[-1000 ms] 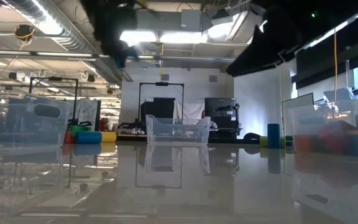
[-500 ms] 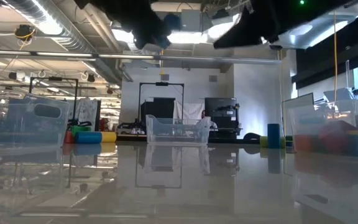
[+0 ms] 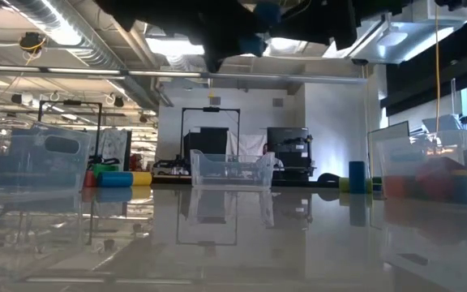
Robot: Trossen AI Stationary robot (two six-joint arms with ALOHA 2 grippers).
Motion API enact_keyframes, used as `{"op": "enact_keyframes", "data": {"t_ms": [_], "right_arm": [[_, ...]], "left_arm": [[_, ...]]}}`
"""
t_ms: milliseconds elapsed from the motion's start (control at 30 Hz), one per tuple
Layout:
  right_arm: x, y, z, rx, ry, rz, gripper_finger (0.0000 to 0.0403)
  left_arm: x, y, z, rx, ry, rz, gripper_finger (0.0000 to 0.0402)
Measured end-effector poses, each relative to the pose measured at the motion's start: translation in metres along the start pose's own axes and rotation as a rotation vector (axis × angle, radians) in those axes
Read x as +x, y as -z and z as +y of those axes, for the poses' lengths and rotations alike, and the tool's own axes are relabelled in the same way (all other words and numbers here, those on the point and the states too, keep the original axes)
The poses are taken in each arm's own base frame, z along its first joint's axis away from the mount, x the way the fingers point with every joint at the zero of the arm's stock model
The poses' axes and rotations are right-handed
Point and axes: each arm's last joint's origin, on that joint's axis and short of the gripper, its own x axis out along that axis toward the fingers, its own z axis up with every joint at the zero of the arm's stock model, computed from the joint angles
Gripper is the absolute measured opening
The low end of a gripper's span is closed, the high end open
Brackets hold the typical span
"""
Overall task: Sort blocks by size
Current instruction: Put the blue arch block into the bottom right transparent bin
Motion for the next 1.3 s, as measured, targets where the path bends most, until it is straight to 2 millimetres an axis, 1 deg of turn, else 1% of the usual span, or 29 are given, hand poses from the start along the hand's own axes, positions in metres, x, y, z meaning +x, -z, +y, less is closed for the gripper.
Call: {"op": "enact_keyframes", "data": {"t_ms": [133,300,400,533,600,733,867,1300], "right_arm": [[0.0,-0.001,0.0,-0.024,-0.003,-0.008,0.0253],[0.0,-0.001,0.0,-0.073,-0.013,-0.014,0.0245],[0.0,-0.001,0.0,-0.086,-0.016,-0.016,0.0217],[0.003,0.002,-0.001,-0.103,-0.02,-0.007,0.0167],[0.003,0.001,0.0,-0.102,-0.051,-0.031,0.0146],[0.004,0.001,0.001,-0.131,-0.13,-0.091,0.0121],[0.005,0.002,0.001,-0.158,-0.154,-0.1,0.0113],[0.009,0.006,-0.001,-0.169,-0.177,-0.095,0.0112]], "left_arm": [[0.011,0.007,0.002,-0.058,0.001,-0.002,0.0141],[0.018,0.012,0.002,-0.058,0.003,-0.004,0.0143],[0.019,0.012,0.002,-0.063,0.004,-0.004,0.0144],[0.019,0.012,0.003,-0.063,0.002,-0.005,0.0144],[0.019,0.012,0.002,-0.063,0.003,-0.004,0.0145],[0.019,0.013,0.002,-0.063,0.007,0.004,0.0145],[0.019,0.013,0.002,-0.063,0.006,0.006,0.0145],[0.019,0.013,0.002,-0.081,0.006,0.004,0.0145]]}}
